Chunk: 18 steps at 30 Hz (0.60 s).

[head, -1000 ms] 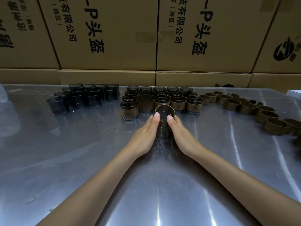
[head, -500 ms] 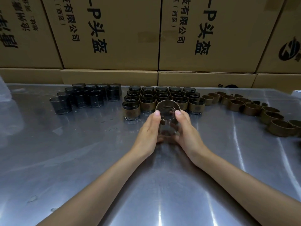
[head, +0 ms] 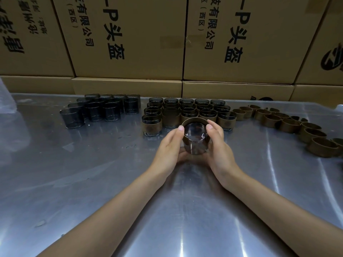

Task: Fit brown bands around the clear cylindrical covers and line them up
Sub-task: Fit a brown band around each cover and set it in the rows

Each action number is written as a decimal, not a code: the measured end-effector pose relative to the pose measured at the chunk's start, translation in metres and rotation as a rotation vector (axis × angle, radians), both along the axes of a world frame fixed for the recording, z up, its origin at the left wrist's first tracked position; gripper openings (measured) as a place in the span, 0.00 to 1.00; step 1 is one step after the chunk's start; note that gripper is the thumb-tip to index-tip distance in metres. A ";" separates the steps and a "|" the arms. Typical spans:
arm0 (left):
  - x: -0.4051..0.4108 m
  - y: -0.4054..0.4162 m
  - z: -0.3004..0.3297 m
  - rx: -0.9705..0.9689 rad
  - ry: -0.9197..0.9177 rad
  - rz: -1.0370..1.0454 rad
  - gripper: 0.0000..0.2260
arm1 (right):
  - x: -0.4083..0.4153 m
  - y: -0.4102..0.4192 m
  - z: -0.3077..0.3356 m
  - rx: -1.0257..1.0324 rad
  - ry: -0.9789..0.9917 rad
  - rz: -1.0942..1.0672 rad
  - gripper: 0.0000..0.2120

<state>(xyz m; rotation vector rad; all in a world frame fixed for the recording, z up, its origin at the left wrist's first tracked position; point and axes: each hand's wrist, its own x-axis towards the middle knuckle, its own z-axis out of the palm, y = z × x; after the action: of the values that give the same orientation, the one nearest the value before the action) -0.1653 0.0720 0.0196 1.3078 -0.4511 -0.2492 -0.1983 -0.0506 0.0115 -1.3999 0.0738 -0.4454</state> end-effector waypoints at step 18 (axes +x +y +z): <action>0.017 0.024 0.010 0.098 0.267 -0.237 0.25 | -0.005 -0.041 0.016 0.283 0.242 0.553 0.16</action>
<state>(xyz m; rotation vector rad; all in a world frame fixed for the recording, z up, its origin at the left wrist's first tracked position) -0.1478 0.0964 0.0300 1.2936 -0.3691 -0.6428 -0.2030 -0.0920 0.0275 -1.1280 -0.0537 0.1897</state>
